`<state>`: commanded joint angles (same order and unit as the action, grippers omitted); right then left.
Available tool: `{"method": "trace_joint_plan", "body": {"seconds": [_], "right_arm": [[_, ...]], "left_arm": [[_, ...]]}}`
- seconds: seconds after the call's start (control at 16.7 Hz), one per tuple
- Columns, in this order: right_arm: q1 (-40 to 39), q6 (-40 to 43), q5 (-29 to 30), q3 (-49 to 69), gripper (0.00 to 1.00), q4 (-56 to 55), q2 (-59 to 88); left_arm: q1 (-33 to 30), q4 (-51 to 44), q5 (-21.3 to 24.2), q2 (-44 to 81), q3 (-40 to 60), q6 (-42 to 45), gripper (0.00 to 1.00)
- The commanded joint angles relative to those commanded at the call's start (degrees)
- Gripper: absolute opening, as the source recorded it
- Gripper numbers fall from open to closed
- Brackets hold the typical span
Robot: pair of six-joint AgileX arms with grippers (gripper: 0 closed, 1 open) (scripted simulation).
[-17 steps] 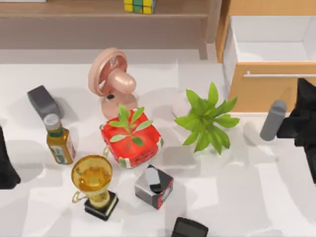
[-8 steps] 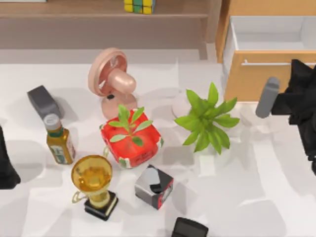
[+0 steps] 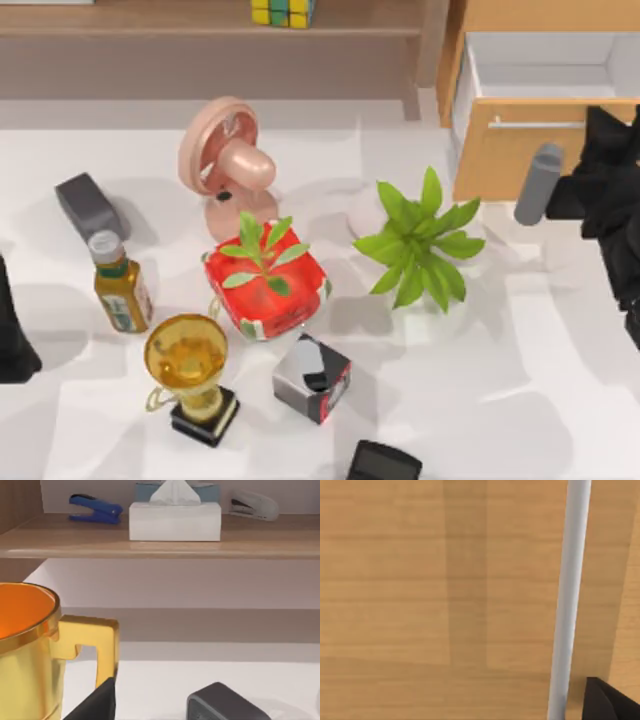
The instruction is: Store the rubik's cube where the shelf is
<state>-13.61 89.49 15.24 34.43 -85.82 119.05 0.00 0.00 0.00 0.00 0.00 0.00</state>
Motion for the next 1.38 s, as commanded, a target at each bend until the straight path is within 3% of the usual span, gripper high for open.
{"method": "trace_joint_plan", "body": {"seconds": [0.66,0.96,1.38], "right_arm": [[2.34,-0.10,-2.25,12.57,0.00,8.02,5.40],[2.49,0.03,-1.94,13.18,0.00,7.84,4.93],[5.63,0.95,-0.45,22.84,0.00,11.74,7.71]], "left_arm": [[0.00,0.00,0.00,0.00,0.00,0.00,1.00],[0.00,0.00,0.00,0.00,0.00,0.00,1.00],[0.00,0.00,0.00,0.00,0.00,0.00,1.00]]}}
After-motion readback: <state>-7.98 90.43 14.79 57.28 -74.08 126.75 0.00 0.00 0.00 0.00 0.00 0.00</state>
